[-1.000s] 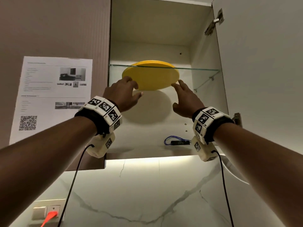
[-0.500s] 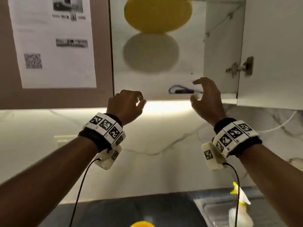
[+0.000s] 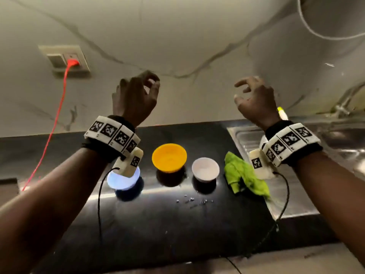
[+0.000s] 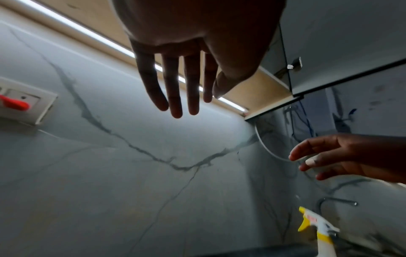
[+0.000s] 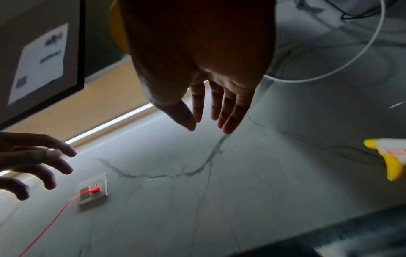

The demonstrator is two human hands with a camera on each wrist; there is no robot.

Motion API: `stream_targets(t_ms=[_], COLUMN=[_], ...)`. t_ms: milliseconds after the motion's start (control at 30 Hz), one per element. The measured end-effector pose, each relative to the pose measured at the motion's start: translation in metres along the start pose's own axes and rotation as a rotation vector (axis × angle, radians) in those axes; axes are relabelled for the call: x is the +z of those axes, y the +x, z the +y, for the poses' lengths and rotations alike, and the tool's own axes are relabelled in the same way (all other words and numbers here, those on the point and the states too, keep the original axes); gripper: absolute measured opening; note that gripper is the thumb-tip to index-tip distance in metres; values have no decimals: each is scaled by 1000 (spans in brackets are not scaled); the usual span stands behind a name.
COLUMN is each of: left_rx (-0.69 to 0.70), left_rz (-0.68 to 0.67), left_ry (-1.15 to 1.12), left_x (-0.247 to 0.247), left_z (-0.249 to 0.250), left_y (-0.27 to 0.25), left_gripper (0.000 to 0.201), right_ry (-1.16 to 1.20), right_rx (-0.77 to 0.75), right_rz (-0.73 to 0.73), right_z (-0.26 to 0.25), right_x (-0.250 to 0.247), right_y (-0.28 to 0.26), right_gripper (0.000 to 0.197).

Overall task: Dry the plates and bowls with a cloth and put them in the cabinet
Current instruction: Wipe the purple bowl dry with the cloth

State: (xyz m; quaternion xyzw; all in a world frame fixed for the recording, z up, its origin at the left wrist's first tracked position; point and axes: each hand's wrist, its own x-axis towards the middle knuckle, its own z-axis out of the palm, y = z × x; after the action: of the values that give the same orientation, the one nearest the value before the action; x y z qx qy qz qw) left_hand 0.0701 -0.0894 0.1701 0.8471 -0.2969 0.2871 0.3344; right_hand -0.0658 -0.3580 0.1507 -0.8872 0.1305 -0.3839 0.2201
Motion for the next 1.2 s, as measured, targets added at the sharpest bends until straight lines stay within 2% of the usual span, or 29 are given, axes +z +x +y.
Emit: stream_targets(t_ms=[233,367,533,667,767,833,867,1000,1100,1167,1200], left_rx=[-120,-148,-109,-129,-133,-154,-165,-211,-290,-330,-349], left_rz=[-118,-98,-38,-49,-83,-99,-102,-95,-91,-144,-189], left_ry=[80,148,166,157,155,142,135,149,183,175,164], left_x=[35,39,51,58,59,61,61,52,41,35,34], left_z=[-34,-45,-68,-78,-86,-92,-95,-118,-139,-151,-156], left_y=[-84,-117,-154,-182,-191,-192,-193,-196,-200,-202,-204], left_gripper=[28,28,33,35,37,39,39,41,45,55,63], right_ry=[-2,-67,-176,-357,-399,-261,-268,-382,-246,-160,-132], right_rx=[199,388,540,559,593,640,647,675,728,723,716], right_rz=[-219,-324,-581,-879,-991,-998,-997,-911,-778,-714,-662], right_z=[52,79,108,112,118,122,123,118,110,93,84], right_x=[50,72,95,102,105,104,104,103,98,87,81], right_y=[-51,-63,-82,-101,-116,-125,-127,-113,-93,-78,-71], right_gripper=[27,30,32,62,73,77,75,43,37,18,14])
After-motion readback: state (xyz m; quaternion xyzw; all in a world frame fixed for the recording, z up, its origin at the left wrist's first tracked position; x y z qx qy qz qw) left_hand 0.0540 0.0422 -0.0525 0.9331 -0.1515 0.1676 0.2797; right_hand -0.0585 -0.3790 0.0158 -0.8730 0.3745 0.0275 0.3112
